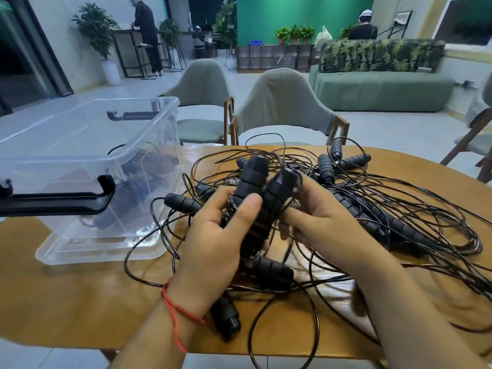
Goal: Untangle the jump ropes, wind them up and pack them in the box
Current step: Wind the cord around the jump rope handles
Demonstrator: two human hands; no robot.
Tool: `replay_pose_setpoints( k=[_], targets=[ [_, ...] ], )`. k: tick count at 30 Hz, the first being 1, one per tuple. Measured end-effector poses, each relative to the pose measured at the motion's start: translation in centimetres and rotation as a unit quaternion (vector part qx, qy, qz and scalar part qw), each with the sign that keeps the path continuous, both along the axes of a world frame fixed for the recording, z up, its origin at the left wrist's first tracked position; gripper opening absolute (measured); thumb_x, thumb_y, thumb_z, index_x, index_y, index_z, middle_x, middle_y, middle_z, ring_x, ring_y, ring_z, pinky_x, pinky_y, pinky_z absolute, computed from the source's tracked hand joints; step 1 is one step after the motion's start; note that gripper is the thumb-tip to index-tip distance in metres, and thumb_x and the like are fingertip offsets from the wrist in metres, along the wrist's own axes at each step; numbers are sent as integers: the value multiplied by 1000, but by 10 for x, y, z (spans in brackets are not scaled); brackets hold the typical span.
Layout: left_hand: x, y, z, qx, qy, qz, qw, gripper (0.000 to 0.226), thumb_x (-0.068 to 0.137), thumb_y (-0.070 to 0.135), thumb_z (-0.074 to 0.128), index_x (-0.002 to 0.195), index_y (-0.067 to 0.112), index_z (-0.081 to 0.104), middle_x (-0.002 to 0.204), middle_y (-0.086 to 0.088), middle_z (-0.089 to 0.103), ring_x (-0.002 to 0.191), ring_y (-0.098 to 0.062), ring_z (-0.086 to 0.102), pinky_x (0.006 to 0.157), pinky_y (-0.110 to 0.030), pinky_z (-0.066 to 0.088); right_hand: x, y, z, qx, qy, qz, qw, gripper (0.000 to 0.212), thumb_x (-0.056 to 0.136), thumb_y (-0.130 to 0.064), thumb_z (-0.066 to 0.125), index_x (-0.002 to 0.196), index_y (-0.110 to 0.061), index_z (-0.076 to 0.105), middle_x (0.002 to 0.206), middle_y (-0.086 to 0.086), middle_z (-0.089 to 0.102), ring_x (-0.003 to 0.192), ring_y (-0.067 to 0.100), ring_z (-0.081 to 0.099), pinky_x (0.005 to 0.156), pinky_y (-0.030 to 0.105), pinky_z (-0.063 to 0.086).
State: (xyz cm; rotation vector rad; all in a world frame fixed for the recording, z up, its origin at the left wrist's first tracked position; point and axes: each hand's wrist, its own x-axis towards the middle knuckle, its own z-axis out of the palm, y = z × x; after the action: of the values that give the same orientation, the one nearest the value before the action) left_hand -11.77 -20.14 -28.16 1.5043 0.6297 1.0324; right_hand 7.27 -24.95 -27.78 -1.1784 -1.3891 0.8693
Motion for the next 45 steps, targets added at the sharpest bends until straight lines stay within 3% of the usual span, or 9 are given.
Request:
replay_pose_setpoints(
  k=[3, 7, 10, 15, 21, 30, 36, 40, 45],
  targets=[
    [-7, 12, 1, -46, -1, -44, 998, 38, 98, 48, 63, 120, 17, 64, 96, -23, 72, 73, -38, 73, 57, -41, 54, -1, 0, -2, 15, 20, 36, 999, 45, 97, -21, 51, 139, -33, 59, 105, -4, 71, 76, 22, 62, 53, 32, 39],
    [-12, 11, 4, -65, 36, -121, 990, 32, 102, 44, 63, 122, 19, 65, 99, -24, 74, 77, -44, 75, 58, -42, 61, -6, 0, 4, 32, 29, -57, 997, 42, 107, -55, 40, 140, -40, 62, 91, -7, 70, 64, 7, 61, 50, 23, 46],
    [-13, 7, 6, -71, 82, -144, 984, 31, 100, 42, 59, 124, 24, 63, 100, -20, 76, 80, -44, 77, 61, -46, 61, -6, -4, 5, 47, -26, -47, 997, 43, 107, -51, 41, 136, -33, 67, 97, -18, 72, 81, 2, 68, 66, 16, 51],
    [-17, 7, 9, -54, 130, -143, 980, 27, 100, 40, 61, 119, 22, 64, 94, -18, 77, 73, -45, 76, 54, -42, 59, -9, 1, 3, 6, 13, -37, 999, 18, 107, -38, 60, 113, -26, 73, 98, 0, 69, 87, 19, 69, 69, 33, 57],
    [-20, 8, 8, -20, 121, -134, 983, 31, 94, 38, 74, 114, 16, 65, 91, -18, 76, 72, -48, 75, 64, -80, 53, -15, -2, 2, 46, 43, -61, 996, 25, 95, -49, 65, 98, -25, 72, 90, 7, 65, 81, 21, 64, 63, 30, 55],
    [-19, 9, 7, -77, 145, -194, 967, 41, 95, 52, 71, 127, 29, 58, 90, -12, 73, 71, -35, 71, 63, -47, 55, -14, 2, -2, 54, 16, -83, 995, 21, 100, -43, 63, 96, -27, 74, 87, 5, 66, 79, 15, 62, 66, 25, 51],
    [-24, 15, 6, -49, 115, -197, 972, 48, 85, 35, 81, 130, 34, 66, 110, -11, 73, 90, -35, 75, 87, -68, 56, -11, 3, -3, 93, -23, -143, 985, 15, 103, -41, 64, 97, -31, 74, 86, -6, 67, 82, 9, 63, 70, 34, 56],
    [-16, 12, 2, -9, 128, -146, 981, 40, 83, 40, 83, 121, 35, 69, 94, -10, 75, 78, -34, 76, 72, -65, 60, -12, 2, -4, 101, -39, -149, 983, 15, 103, -40, 63, 101, -28, 73, 89, -6, 68, 85, 11, 64, 70, 31, 58],
    [-15, 16, -2, -57, 8, -128, 990, 37, 89, 29, 76, 122, 16, 66, 99, -27, 68, 69, -33, 67, 50, -32, 49, -18, 2, -11, 79, 32, -98, 991, 45, 106, -61, 42, 106, -26, 70, 90, -2, 69, 89, 18, 67, 80, 34, 54]
  ],
)
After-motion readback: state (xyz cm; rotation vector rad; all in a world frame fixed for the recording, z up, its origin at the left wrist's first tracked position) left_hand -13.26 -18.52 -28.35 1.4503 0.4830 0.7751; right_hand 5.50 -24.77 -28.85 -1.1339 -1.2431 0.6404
